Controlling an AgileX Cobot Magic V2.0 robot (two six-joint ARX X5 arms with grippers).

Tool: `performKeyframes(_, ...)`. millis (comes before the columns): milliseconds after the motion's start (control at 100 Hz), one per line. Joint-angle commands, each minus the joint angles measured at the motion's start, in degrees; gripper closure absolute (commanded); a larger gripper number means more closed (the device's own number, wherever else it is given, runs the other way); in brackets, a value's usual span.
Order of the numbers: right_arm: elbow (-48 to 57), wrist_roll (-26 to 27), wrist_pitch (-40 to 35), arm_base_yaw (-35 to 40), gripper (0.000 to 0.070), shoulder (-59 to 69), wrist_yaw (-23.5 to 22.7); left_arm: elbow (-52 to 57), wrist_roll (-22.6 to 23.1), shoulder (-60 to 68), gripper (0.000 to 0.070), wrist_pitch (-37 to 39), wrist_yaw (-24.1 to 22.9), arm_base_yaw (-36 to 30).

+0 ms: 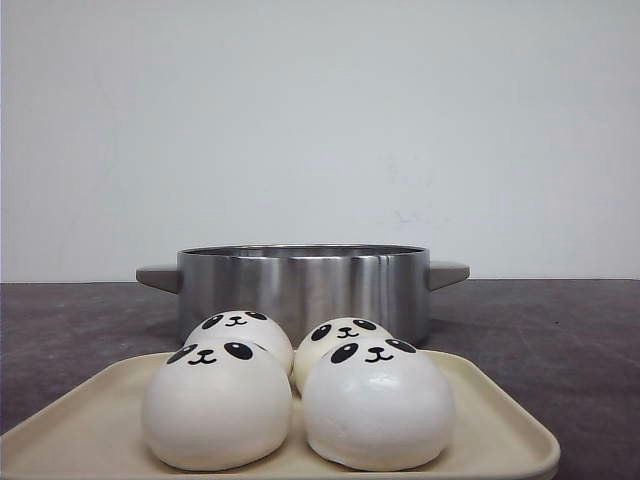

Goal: Steam buns

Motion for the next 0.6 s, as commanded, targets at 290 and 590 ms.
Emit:
performKeyframes(290,30.8,-14.3,-17.1,0.0,0.0680,19.2,-5.4,31.5,12.8,26.6,0.0655,-10.6,6.3,-0.1)
performKeyframes(590,37.4,-7.7,-16.7,0.5,0.0190,27.0,-18.6,38.4,11.9,32.0,0.0133,-12.4,13.6,-0.5)
